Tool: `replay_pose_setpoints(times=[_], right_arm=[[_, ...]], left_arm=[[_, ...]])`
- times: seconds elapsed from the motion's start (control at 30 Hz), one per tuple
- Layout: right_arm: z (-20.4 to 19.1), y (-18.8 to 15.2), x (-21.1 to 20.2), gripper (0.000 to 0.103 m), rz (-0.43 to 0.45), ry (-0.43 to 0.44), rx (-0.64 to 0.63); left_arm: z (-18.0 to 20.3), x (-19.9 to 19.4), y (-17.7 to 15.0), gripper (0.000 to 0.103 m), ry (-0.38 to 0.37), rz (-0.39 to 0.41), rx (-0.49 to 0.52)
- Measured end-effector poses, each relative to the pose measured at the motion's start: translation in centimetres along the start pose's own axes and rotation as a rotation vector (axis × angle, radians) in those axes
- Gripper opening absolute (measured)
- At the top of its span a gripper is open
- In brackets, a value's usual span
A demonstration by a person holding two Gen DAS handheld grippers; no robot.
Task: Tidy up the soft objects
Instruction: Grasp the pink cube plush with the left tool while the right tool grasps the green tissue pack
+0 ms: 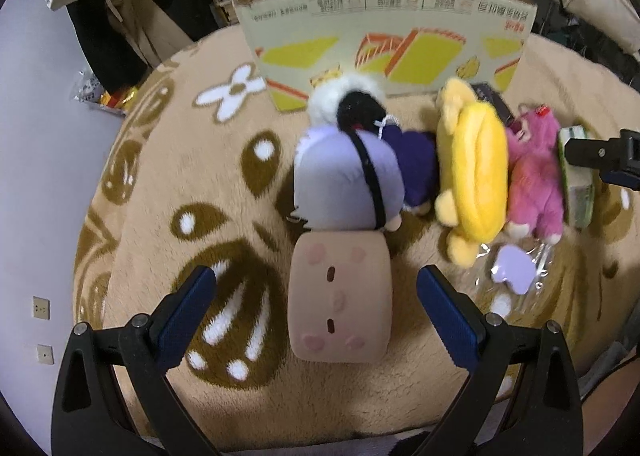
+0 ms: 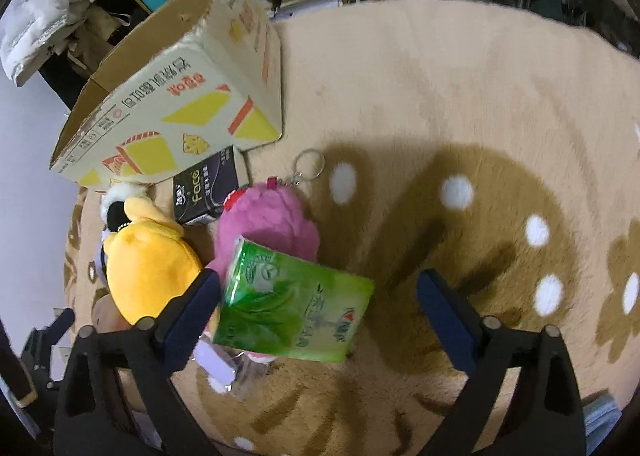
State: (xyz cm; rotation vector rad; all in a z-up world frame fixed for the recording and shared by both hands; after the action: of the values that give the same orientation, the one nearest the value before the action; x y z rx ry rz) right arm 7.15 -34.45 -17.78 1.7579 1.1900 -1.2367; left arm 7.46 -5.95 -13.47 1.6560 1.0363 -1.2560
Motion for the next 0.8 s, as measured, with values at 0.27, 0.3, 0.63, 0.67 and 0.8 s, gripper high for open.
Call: replay_pose_setpoints(times=[0.27, 0.3, 0.63, 0.67, 0.8], right_arm=[[-1.1, 0.2, 0.4, 0.084, -0.014, 0.017, -0.036], [-1.1, 0.2, 0.4, 0.083, -0.012, 0.018, -0.037], [-1.4, 0.0, 0.1, 0.081, -0.001, 0.009, -0.060], [-1.3, -0.1, -0.1, 0.080, 0.001, 0.010, -0.065], [-1.9, -0.6, -0.8, 0.067, 0.046, -0.011, -0.094]], left_arm=[[-0.3, 1.6, 0.3, 0.090, -0.038, -0.079, -0.030], [-0.3, 1.7, 0.3, 0.086, -0.046, -0.087, -0.031], [-0.9, 2.6, 0.1, 0.046, -0.145, -0.123, -0.052], [-0.9, 2.5, 0.1, 0.045, -0.143, -0.119, -0.051], [-1.2, 1.3, -0.3, 0.045, -0.100, -0.074, -0.066]])
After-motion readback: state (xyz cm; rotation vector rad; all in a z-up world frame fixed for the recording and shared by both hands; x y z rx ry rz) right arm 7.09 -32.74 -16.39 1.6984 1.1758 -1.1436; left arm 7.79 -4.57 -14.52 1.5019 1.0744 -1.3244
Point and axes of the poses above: each gripper's, at about its wrist camera, not at the fingertips, and x roughly the way its jaws point, z to its right, y to its top, the point moved 1 cm from there along x, roughly the way its jaws point, and after that the axes turned 14 degrees about -z, right-handed, at the moved point
